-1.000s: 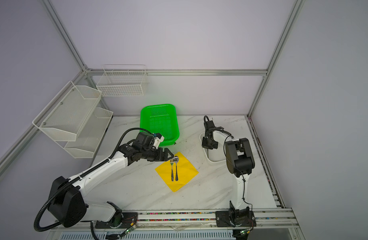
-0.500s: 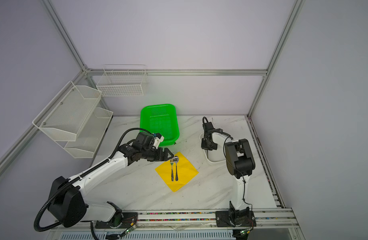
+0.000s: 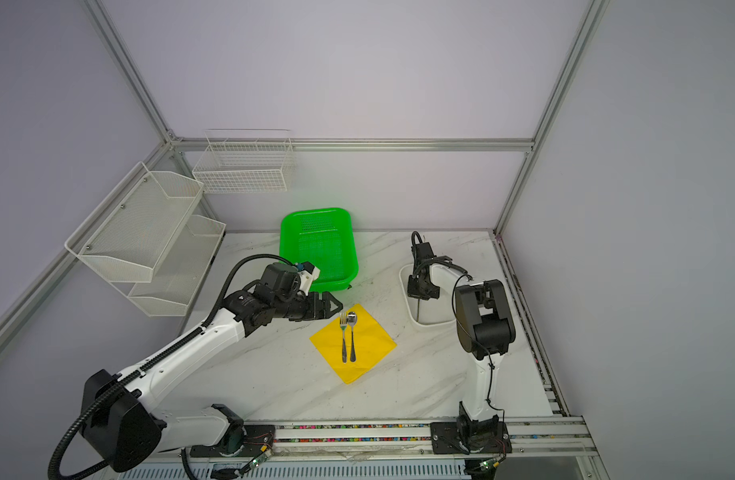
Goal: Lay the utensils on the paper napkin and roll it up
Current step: 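Lift the silver knife out of the tray with the right gripper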
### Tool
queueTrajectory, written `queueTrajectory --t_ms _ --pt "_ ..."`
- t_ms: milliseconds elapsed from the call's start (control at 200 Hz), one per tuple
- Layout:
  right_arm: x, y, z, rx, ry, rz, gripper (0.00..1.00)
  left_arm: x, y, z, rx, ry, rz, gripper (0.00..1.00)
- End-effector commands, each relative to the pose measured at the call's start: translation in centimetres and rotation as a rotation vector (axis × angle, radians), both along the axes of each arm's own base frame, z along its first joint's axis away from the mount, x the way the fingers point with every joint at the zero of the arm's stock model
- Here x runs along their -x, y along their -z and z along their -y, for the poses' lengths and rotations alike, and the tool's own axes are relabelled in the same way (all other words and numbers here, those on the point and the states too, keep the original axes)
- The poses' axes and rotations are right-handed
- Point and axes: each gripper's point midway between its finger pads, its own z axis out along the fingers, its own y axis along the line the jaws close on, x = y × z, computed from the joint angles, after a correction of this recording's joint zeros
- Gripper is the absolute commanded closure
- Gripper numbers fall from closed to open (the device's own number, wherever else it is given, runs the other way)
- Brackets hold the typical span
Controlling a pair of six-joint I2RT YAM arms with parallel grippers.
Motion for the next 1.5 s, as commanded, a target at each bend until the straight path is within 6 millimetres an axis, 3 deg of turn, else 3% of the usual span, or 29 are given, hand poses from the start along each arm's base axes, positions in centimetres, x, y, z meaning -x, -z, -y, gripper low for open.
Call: queueTrajectory --t_ms 0,235,565,790,910,1150,1495 --pt "0.3 -3.0 -0.3 -0.024 -0.035 0.054 1.0 -0.3 0.0 -0.6 0.01 -0.051 0.019 0.13" --pt "0.3 -6.9 -0.4 -0.049 -0.059 0.166 1.0 -0.9 -0.1 -1.1 -0.01 -0.091 0.033 0.16" --pt "2.0 -11.5 -1.1 -0.123 -0.099 0.266 1.0 -0.8 -0.2 -1.1 -0.001 -0.09 0.038 0.17" --pt "5.3 -13.0 -5.6 -0.409 -0.177 0.213 1.0 -0.1 0.1 -0.8 0.047 -0.086 0.029 0.17" --pt "7.3 -12.7 -8.4 -0.488 -0.2 0.196 1.0 0.7 0.3 -0.8 0.064 -0.067 0.02 0.17" --pt "11.1 -9.7 -14.1 -0.547 -0.22 0.126 1.0 1.9 1.2 -0.7 0.072 -0.03 -0.006 0.17" --pt "12.5 -6.7 -18.9 -0.572 -0.235 0.079 1.0 2.8 1.9 -0.6 0.078 0.005 -0.024 0.16"
